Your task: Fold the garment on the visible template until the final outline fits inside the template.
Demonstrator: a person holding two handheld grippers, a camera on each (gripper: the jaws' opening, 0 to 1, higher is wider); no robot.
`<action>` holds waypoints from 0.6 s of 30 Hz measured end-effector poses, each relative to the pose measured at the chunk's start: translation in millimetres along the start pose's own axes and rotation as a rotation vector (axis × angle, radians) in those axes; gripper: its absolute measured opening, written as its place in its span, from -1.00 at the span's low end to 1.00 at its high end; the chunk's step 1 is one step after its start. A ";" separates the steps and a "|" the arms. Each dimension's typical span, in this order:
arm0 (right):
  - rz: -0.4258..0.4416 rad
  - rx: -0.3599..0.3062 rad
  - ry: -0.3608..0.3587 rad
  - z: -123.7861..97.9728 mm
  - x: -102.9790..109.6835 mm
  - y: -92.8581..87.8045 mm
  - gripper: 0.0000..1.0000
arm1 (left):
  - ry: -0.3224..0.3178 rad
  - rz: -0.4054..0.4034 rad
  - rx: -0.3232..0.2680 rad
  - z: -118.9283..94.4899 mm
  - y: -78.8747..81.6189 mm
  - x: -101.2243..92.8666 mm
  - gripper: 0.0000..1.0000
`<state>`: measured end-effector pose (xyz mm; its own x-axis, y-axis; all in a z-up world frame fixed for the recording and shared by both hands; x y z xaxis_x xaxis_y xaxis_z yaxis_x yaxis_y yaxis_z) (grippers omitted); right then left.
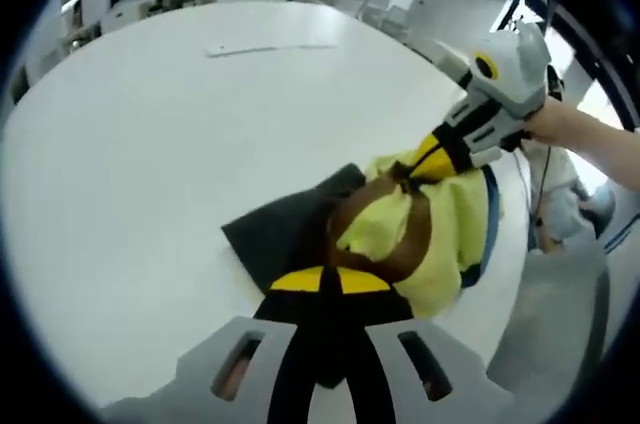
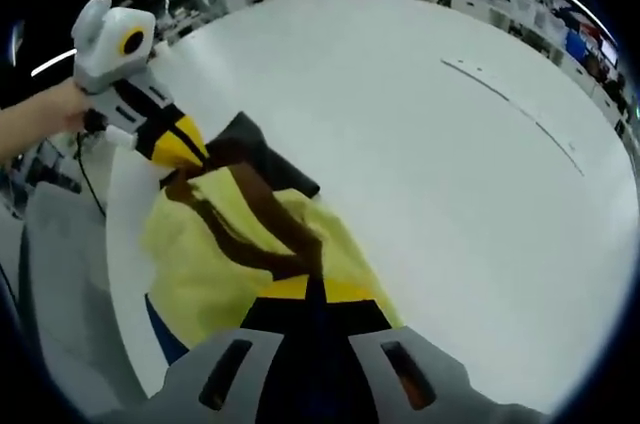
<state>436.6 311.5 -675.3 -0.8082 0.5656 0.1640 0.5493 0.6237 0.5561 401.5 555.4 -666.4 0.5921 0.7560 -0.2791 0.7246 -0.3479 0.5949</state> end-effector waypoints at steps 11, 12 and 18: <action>0.023 -0.033 -0.008 -12.1 4.1 -0.8 -0.95 | -0.005 -0.030 -0.047 -12.0 2.2 -4.4 -1.00; 0.025 -0.038 -0.011 -13.9 5.0 -1.1 -0.95 | -0.011 -0.035 -0.055 -13.6 2.6 -5.1 -1.00; 0.025 -0.067 -0.028 -26.3 11.0 0.0 -0.95 | -0.039 -0.035 -0.110 -22.1 6.2 -11.5 -1.00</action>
<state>422.1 303.6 -652.1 -0.7876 0.5960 0.1563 0.5530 0.5720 0.6058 391.3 556.8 -642.9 0.5821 0.7437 -0.3288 0.7031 -0.2572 0.6630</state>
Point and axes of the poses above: the point that each gripper's makers call its tool centre point, and the gripper's own axes: z roughly forward along the fingers, x roughly to its left, y roughly out of its top, the point moved 10 cm from there along -z, roughly backward along the fingers, and after that the axes turned 1 degree about y, right-handed, at the moved point
